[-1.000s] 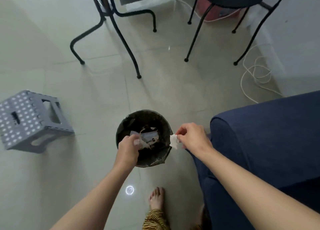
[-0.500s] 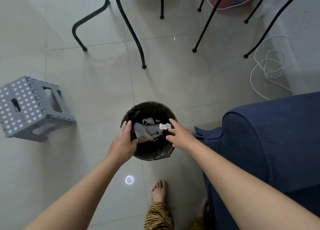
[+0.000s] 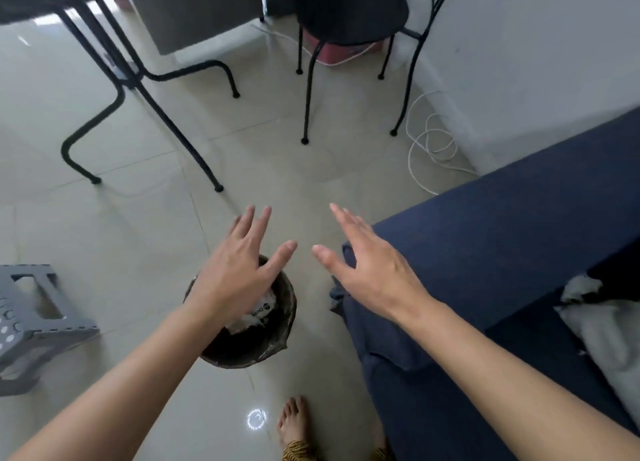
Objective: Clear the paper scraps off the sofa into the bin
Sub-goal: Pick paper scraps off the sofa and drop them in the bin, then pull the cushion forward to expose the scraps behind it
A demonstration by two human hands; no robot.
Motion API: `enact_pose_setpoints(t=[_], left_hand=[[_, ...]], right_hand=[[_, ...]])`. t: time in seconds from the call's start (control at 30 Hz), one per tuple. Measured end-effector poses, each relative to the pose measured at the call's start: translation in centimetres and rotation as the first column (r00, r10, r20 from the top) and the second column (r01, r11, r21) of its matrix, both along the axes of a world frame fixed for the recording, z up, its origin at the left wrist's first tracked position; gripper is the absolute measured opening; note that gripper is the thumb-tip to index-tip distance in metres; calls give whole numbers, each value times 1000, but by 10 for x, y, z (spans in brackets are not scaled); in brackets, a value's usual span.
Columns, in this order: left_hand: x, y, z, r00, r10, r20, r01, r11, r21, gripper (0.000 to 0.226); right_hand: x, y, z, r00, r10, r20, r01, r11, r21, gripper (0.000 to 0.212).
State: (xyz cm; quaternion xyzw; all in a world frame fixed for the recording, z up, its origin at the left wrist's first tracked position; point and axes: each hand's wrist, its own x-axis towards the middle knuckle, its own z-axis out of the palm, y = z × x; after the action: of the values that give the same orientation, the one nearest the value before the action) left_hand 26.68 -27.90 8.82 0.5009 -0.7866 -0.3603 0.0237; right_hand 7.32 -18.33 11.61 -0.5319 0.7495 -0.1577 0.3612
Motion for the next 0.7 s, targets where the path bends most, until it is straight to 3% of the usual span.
enact_pose_setpoints(t=[0.17, 0.33, 0.5, 0.7], left_hand=[[-110, 19, 59, 966, -255, -35, 250, 962, -109, 86], [-227, 83, 92, 877, -475, -73, 462, 875, -142, 89], [-332, 177, 99, 740, -670, -62, 660, 740, -132, 94], [-428, 292, 83, 587, -806, -74, 802, 592, -79, 104]], right_hand=[[-90, 69, 46, 970, -228, -80, 224, 973, -51, 84], [-165, 176, 70, 856, -505, -111, 499, 863, -79, 88], [-221, 301, 76, 678, -718, -154, 714, 694, -92, 91], [-270, 434, 55, 387, -912, -138, 908, 403, -117, 96]])
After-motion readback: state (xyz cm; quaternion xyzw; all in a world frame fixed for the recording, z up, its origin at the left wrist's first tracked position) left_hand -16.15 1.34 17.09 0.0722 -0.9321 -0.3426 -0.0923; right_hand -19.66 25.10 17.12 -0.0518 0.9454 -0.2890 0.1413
